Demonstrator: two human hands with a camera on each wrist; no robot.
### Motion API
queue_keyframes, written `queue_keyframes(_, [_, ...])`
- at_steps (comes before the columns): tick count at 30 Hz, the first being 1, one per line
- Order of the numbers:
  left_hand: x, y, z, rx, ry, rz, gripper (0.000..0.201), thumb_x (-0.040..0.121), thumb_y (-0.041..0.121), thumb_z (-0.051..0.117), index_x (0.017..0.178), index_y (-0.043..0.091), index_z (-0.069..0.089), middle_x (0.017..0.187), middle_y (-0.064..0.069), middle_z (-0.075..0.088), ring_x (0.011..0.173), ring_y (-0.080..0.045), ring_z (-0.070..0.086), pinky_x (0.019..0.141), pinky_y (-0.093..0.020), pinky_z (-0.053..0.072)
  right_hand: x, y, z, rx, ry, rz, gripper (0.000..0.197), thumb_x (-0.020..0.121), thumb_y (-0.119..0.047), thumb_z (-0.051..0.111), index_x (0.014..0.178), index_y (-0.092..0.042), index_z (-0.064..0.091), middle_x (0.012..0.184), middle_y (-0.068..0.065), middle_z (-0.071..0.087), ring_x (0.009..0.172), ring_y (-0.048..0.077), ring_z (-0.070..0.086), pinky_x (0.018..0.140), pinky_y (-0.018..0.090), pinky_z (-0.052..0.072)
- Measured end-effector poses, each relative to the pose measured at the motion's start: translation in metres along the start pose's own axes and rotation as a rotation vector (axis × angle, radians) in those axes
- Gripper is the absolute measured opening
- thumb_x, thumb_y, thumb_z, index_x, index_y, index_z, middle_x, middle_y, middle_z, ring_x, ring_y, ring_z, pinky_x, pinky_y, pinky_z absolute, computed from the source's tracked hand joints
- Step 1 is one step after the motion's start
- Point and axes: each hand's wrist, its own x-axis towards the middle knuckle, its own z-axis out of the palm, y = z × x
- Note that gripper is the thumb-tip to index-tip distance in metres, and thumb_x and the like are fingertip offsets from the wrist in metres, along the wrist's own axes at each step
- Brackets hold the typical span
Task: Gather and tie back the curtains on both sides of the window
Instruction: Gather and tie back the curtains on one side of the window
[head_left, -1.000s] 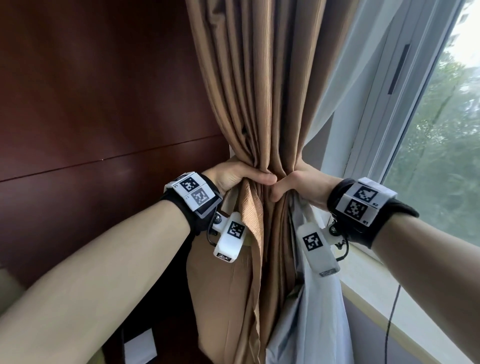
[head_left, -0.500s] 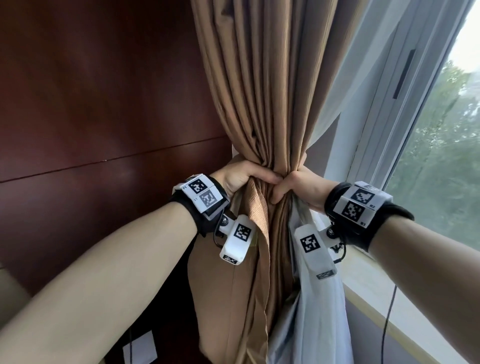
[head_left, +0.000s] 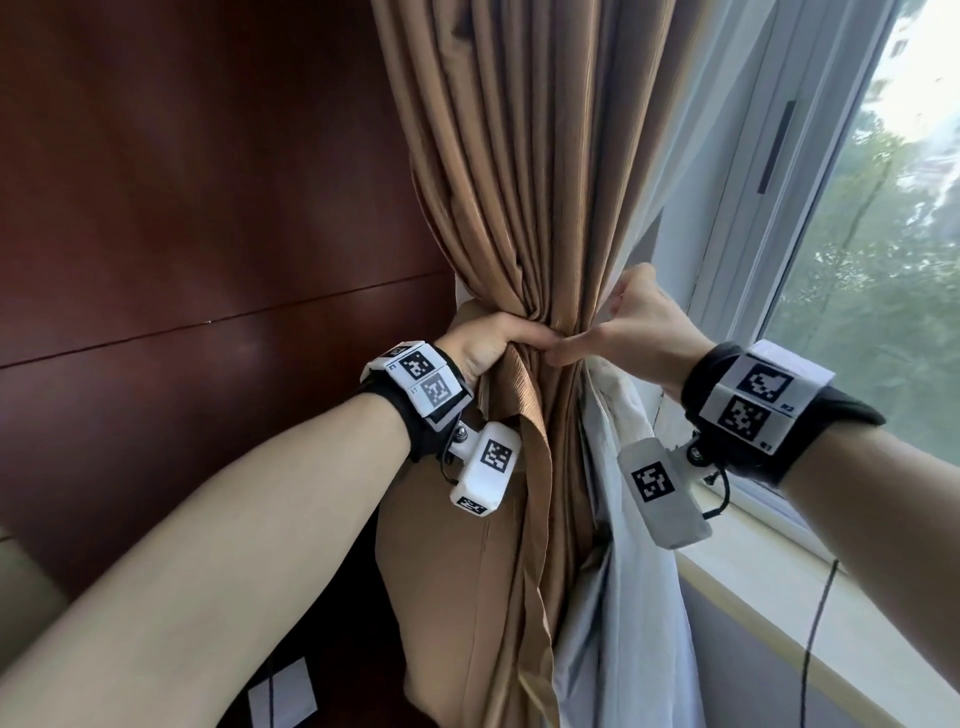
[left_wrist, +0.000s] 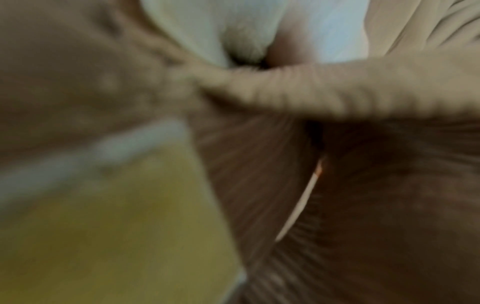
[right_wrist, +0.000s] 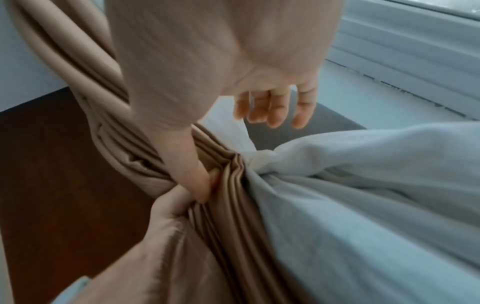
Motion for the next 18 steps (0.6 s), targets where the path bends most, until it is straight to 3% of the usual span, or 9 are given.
queue_keyframes(3, [-0.001,-0.001,0.002,0.014,0.019,0.002,0.074,0.041,0.016,0.094,0.111,0.0,0.078,0.114,-0.024,0.075,0.106,-0.042,0.073,0.101,-0.06,0.055,-0.011,0.003,0.0,0.027,-0.05,-0.043,0.043,0.063,-0.026,0.096,0.063,-0.023,0.053,0.067,-0.005,0.052,0.065,0.016,0.048,0.057,0.029,0.037])
queue_keyframes(5, [-0.011,0.004,0.005,0.03,0.025,-0.01,0.07,0.042,0.012,0.092,0.109,-0.002,0.078,0.111,-0.024,0.076,0.104,-0.043,0.073,0.099,-0.061,0.056,-0.017,0.002,-0.002,0.085,-0.165,-0.015,0.048,0.073,-0.017,0.089,0.043,-0.02,0.052,0.052,-0.001,0.045,0.053,0.018,0.041,0.051,0.028,0.034])
queue_keyframes(7, [-0.018,0.006,0.007,0.034,0.035,-0.025,0.056,0.052,0.005,0.087,0.106,-0.006,0.078,0.107,-0.026,0.076,0.102,-0.046,0.073,0.098,-0.062,0.056,-0.021,0.0,-0.009,0.08,-0.256,-0.021,0.043,0.08,-0.018,0.081,0.047,-0.011,0.053,0.05,0.009,0.046,0.047,0.021,0.038,0.047,0.026,0.033])
queue_keyframes(10, [-0.023,0.007,0.009,0.034,0.021,-0.024,0.037,0.071,-0.002,0.078,0.107,-0.009,0.076,0.106,-0.028,0.075,0.101,-0.048,0.072,0.093,-0.058,0.059,-0.034,-0.011,-0.012,-0.028,-0.466,-0.063,0.035,0.084,-0.024,0.077,0.059,-0.003,0.066,0.057,0.017,0.067,0.043,0.021,0.048,0.046,0.024,0.032])
queue_keyframes(14, [-0.025,0.006,0.011,0.027,-0.007,-0.033,0.031,0.084,-0.007,0.069,0.114,-0.013,0.071,0.098,-0.026,0.074,0.08,-0.034,0.074,0.075,-0.042,0.064,-0.044,-0.023,-0.008,-0.201,-0.618,-0.122,0.022,0.084,-0.028,0.08,0.069,-0.011,0.079,0.074,0.011,0.079,0.049,0.016,0.061,0.048,0.026,0.033])
queue_keyframes(18, [-0.027,0.006,0.01,0.044,-0.022,-0.035,0.013,0.086,-0.006,0.067,0.095,-0.006,0.076,0.084,-0.019,0.075,0.07,-0.029,0.075,0.064,-0.035,0.063,-0.046,-0.028,-0.005,-0.3,-0.648,-0.195,0.029,0.076,-0.04,0.088,0.079,-0.012,0.084,0.072,0.001,0.079,0.052,0.008,0.067,0.058,0.022,0.05])
